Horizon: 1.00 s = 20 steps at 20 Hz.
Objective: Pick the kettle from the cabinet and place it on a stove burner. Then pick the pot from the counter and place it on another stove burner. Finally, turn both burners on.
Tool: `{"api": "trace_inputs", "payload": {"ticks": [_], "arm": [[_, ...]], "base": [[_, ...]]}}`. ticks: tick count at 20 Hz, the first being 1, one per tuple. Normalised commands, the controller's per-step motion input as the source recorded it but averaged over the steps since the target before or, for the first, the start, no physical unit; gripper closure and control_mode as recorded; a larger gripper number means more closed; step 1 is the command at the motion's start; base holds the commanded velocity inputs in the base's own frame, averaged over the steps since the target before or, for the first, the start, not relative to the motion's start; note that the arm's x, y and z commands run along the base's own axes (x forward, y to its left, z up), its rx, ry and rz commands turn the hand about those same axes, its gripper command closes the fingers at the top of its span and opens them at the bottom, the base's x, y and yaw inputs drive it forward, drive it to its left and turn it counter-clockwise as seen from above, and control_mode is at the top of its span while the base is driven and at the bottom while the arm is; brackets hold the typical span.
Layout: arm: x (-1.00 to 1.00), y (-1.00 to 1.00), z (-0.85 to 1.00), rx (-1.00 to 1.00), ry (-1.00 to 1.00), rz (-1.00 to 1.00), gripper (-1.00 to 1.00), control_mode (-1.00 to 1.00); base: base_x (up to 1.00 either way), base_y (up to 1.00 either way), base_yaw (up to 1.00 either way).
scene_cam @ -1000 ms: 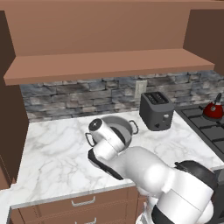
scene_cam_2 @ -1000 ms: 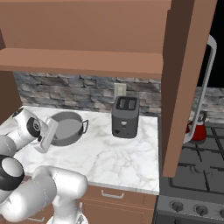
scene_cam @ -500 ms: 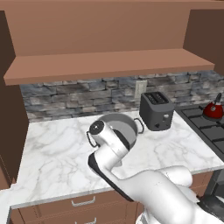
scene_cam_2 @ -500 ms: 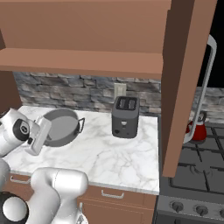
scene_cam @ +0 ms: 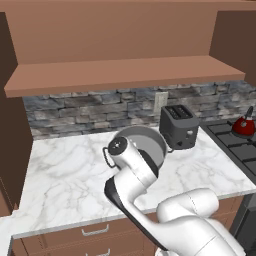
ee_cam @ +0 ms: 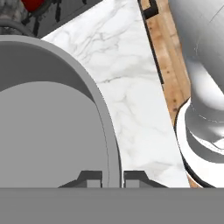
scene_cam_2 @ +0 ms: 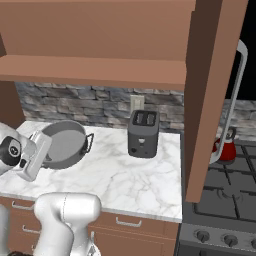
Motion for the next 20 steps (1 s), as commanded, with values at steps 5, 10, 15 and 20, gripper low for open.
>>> {"api": "trace_inputs", "payload": {"ticks": [5,10,15,20], "arm": [[-0.35,0.00,0.52,0.00,0.00,-0.04,1.00,-1.00],[-0.36,0.00,0.44,0.00,0.00,-0.04,1.00,-1.00],[-0.36,0.00,0.44,0.00,0.00,-0.04,1.00,-1.00],[-0.33,0.00,0.44,0.00,0.00,-0.04,1.00,-1.00]], "base": [[0.00,0.00,0.00],[0.00,0.00,0.00],[0.00,0.00,0.00],[0.00,0.00,0.00]]}}
